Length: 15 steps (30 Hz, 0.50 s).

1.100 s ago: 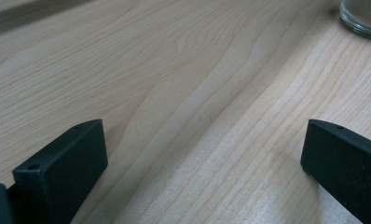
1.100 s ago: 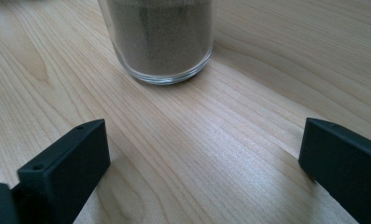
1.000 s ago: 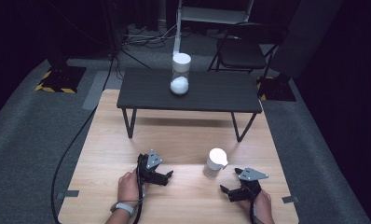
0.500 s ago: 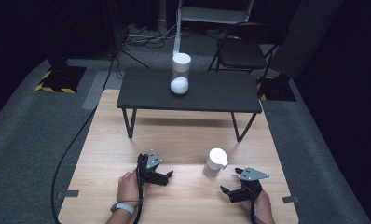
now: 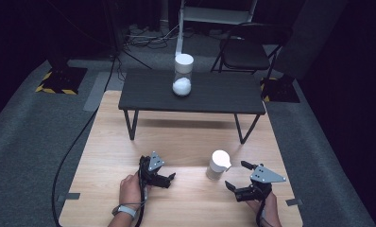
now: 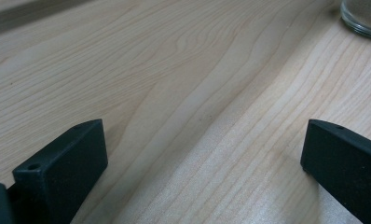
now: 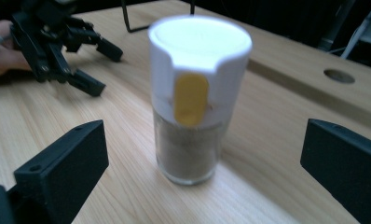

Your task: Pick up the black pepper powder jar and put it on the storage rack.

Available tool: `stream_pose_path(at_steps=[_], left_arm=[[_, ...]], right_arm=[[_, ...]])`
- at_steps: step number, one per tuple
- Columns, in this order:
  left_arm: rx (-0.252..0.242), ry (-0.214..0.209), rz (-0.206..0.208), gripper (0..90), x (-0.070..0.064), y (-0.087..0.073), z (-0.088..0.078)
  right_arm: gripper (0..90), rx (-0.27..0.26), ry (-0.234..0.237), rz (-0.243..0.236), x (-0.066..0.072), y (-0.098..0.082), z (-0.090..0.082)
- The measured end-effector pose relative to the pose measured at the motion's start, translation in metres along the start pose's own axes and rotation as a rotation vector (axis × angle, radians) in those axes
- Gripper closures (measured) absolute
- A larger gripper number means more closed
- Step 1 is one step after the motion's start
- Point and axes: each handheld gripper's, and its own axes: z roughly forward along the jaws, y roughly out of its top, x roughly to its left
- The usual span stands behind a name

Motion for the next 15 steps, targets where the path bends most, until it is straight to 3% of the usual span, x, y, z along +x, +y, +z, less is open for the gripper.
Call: stream_pose_path(at_steps=[9, 15], left_arm=[[0.0, 0.001, 0.0, 0.1, 0.0, 0.0, 0.0], [0.0, 0.001, -0.001, 0.1, 0.0, 0.0, 0.0]], right_arm=[[0.7, -0.108, -0.023, -0.03, 0.012, 0.001, -0.011], [0.8, -0.108, -0.035, -0.02, 0.011, -0.002, -0.011]])
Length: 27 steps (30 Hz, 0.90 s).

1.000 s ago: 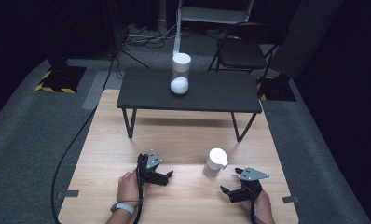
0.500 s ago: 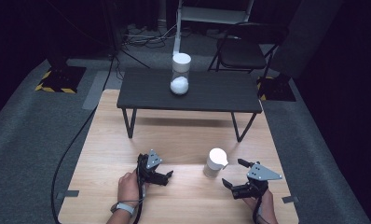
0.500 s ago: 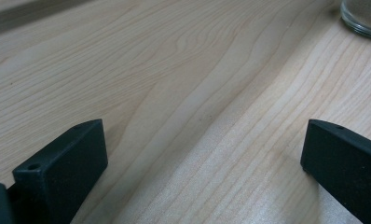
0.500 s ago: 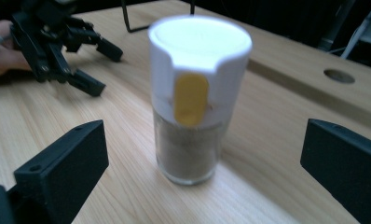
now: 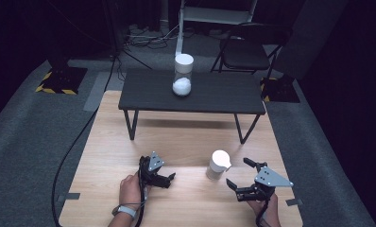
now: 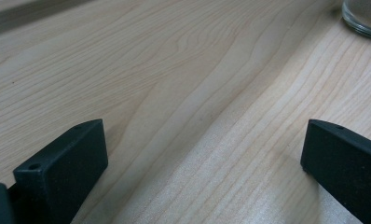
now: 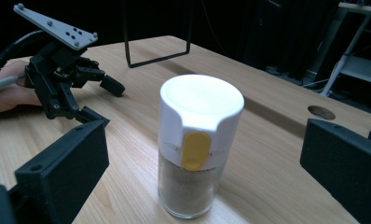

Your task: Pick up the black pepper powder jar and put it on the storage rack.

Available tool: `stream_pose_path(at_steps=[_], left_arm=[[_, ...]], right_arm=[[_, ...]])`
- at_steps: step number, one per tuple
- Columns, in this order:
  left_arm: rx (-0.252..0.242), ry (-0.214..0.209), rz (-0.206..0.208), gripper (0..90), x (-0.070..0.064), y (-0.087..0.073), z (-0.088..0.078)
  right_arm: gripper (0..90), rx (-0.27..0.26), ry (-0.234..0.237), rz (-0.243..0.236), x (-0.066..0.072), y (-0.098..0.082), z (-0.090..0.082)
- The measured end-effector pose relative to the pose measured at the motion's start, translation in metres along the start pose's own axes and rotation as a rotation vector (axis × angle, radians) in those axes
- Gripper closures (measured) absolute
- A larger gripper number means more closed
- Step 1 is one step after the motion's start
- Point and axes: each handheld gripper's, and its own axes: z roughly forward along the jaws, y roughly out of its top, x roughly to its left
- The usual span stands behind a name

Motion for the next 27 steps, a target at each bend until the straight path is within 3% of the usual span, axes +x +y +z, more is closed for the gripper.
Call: stream_pose_path(at_steps=[8, 13, 22, 27], left_arm=[[0.0, 0.0, 0.0, 0.1, 0.0, 0.0, 0.0], [0.002, 0.005, 0.001, 0.2, -0.001, 0.0, -0.001], [0.001, 0.005, 0.0, 0.2, -0.001, 0.0, 0.0], [0.001, 0.006, 0.001, 0.2, -0.001, 0.0, 0.0]], right_arm=[[0.8, 0.028, -0.006, -0.002, 0.0, 0.003, 0.012], [0.9, 0.029, 0.029, 0.003, -0.003, 0.005, 0.029], [1.1, 0.05, 0.036, 0.005, -0.001, 0.006, 0.056], [9.1, 0.055, 0.046, 0.028, -0.004, 0.006, 0.064]])
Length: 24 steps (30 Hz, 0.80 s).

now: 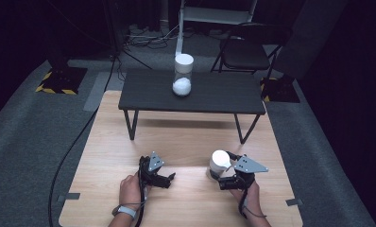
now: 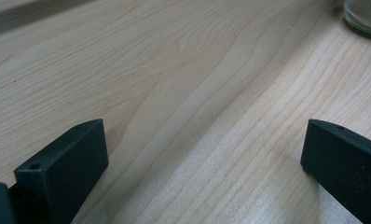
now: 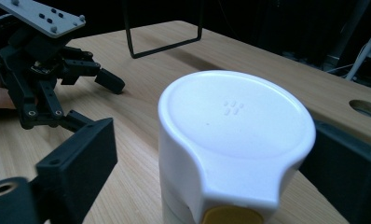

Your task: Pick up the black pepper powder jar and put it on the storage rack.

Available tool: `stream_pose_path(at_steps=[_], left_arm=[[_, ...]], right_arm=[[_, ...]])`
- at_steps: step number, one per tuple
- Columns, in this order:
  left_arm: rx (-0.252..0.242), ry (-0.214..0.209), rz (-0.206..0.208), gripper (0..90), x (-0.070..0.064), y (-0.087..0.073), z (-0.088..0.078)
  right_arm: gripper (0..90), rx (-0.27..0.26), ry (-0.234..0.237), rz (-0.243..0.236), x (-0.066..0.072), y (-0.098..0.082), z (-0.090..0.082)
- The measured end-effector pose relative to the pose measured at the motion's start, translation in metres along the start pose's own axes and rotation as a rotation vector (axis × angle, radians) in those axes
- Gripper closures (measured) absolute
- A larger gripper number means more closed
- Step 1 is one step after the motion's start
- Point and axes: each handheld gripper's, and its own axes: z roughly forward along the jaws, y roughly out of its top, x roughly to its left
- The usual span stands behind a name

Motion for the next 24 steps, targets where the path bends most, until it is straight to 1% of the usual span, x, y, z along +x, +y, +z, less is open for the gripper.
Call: stream_pose_path(at_steps=[3, 4, 5, 7, 9, 11, 15, 21, 24], left_arm=[[0.0, 0.0, 0.0, 0.2, 0.0, 0.0, 0.0], [0.0, 0.0, 0.001, 0.2, 0.0, 0.0, 0.0], [0.0, 0.0, 0.0, 0.2, 0.0, 0.0, 0.0], [-0.001, 0.0, -0.001, 0.2, 0.0, 0.0, 0.0], [0.0, 0.0, 0.0, 0.2, 0.0, 0.0, 0.0], [0.001, 0.0, 0.001, 0.2, 0.0, 0.0, 0.0], [0.002, 0.0, 0.001, 0.2, 0.0, 0.0, 0.0], [0.002, 0.0, 0.001, 0.2, 0.0, 0.0, 0.0], [0.002, 0.0, 0.002, 0.2, 0.0, 0.0, 0.0]], right_arm=[[18.0, 0.025, -0.014, 0.005, 0.002, 0.001, 0.004], [20.7, 0.026, -0.025, 0.001, 0.003, 0.0, 0.004], [23.4, 0.021, -0.029, 0.0, 0.004, -0.001, 0.005], [28.7, -0.002, -0.024, 0.029, -0.001, -0.005, 0.003], [29.5, -0.015, -0.017, 0.05, -0.004, -0.009, 0.003], [29.7, -0.022, -0.015, 0.054, -0.005, -0.01, 0.003], [29.9, -0.029, -0.026, 0.054, -0.002, -0.012, 0.003], [30.1, 0.005, -0.05, 0.053, 0.004, -0.001, 0.003], [30.1, 0.007, -0.056, 0.062, 0.004, 0.005, 0.002]])
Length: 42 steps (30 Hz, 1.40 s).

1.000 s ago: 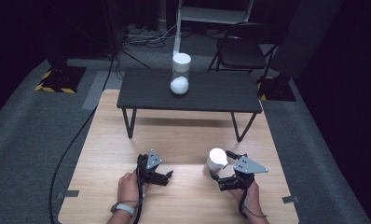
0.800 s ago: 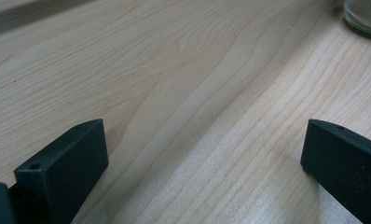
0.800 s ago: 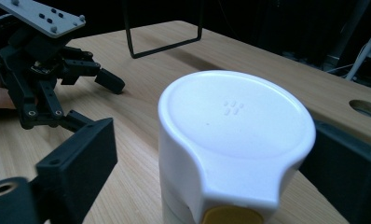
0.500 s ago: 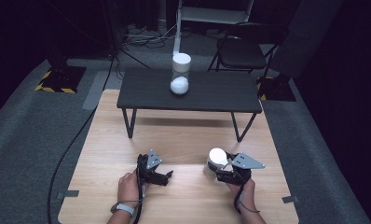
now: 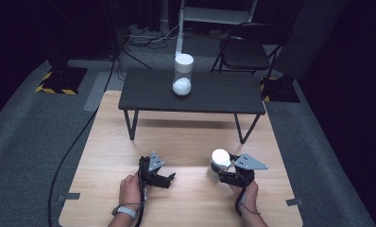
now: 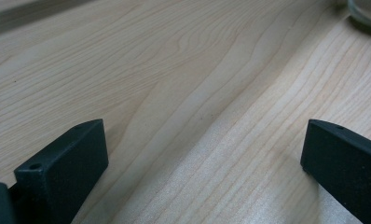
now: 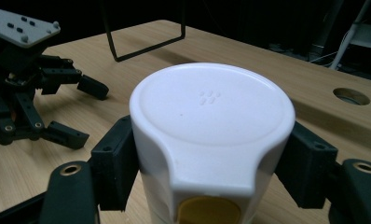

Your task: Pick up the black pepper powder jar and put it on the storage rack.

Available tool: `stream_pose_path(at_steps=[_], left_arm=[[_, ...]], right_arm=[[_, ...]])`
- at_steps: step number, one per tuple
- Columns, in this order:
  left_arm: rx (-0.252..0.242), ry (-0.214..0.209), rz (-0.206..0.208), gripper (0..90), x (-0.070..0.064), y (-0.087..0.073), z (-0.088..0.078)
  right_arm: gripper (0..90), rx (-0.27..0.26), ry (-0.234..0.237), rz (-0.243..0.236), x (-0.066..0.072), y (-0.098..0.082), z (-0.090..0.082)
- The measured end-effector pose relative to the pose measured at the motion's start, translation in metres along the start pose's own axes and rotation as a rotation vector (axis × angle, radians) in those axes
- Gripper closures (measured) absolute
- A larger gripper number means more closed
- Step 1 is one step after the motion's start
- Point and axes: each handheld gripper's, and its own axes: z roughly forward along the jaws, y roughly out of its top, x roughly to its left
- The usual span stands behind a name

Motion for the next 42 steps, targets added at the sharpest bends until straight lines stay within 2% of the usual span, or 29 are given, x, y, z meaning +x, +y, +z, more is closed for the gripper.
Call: stream_pose_path(at_steps=[4, 11, 18, 23, 27, 29, 36, 42], left_arm=[[-0.002, 0.002, -0.002, 0.2, 0.0, 0.0, 0.0], [-0.002, 0.001, -0.003, 0.2, -0.001, 0.0, 0.0], [-0.003, 0.001, -0.004, 0.2, -0.001, -0.001, 0.0], [-0.002, 0.001, -0.004, 0.2, -0.001, -0.001, 0.0], [-0.002, 0.001, -0.003, 0.2, -0.001, -0.001, 0.0], [-0.002, 0.001, -0.004, 0.2, -0.001, -0.001, 0.0], [-0.002, 0.0, -0.004, 0.2, 0.0, -0.001, 0.0], [0.001, -0.004, 0.006, 0.2, 0.001, 0.0, 0.0]], right_arm=[[30.1, -0.013, 0.001, -0.002, -0.003, 0.013, -0.001], [30.1, -0.036, -0.015, -0.033, -0.01, 0.055, -0.007], [30.1, -0.048, -0.027, -0.018, -0.025, 0.099, -0.012], [30.1, -0.051, -0.053, -0.028, -0.032, 0.131, -0.014], [30.1, -0.077, -0.046, 0.007, -0.044, 0.152, -0.014], [30.1, -0.086, -0.054, 0.009, -0.045, 0.161, -0.014], [30.1, -0.084, -0.075, -0.028, -0.046, 0.202, -0.006], [30.1, -0.09, -0.096, -0.037, -0.052, 0.225, 0.009]])
